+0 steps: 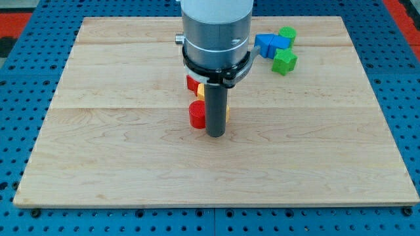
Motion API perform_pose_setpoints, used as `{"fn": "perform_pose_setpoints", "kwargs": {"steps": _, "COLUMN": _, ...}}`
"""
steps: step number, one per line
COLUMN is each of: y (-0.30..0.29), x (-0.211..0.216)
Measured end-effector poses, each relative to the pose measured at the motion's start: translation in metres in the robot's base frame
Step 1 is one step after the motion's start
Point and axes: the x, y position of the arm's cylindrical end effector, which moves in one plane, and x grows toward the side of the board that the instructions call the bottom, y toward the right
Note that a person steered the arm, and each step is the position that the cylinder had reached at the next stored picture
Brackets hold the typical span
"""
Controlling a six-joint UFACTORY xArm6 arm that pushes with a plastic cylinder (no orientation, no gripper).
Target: Drag the green star towards the center right corner
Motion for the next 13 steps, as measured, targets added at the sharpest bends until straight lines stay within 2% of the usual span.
{"fn": "perform_pose_setpoints", "kwargs": {"steps": 1, "y": -0.035, "x": -0.017}}
{"fn": "perform_pose_setpoints", "kwargs": {"steps": 2, "y": -0.034, "x": -0.018}}
{"fn": "perform_pose_setpoints", "kwargs": {"steps": 3, "y": -0.003, "x": -0.009}}
{"fn": "perform_pose_setpoints", "kwargs": {"steps": 6, "y": -0.019, "x": 0.012}}
{"fn": "perform_pose_setpoints", "kwargs": {"steps": 7, "y": 0.058, "x": 0.004}}
{"fn": "perform_pose_setpoints", "kwargs": {"steps": 8, "y": 0.118, "x": -0.034}}
{"fn": "perform_pose_setpoints", "kwargs": {"steps": 9, "y": 0.092, "x": -0.116}}
{"fn": "perform_pose_setpoints", "kwargs": {"steps": 10, "y": 0.169, "x": -0.189}}
{"fn": "perform_pose_setpoints", "kwargs": {"steps": 11, "y": 0.215, "x": -0.221}}
{"fn": "perform_pose_setpoints", "kwargs": {"steps": 12, "y": 0.244, "x": -0.227}}
{"fn": "perform_pose_setpoints", "kwargs": {"steps": 13, "y": 0.246, "x": -0.219}}
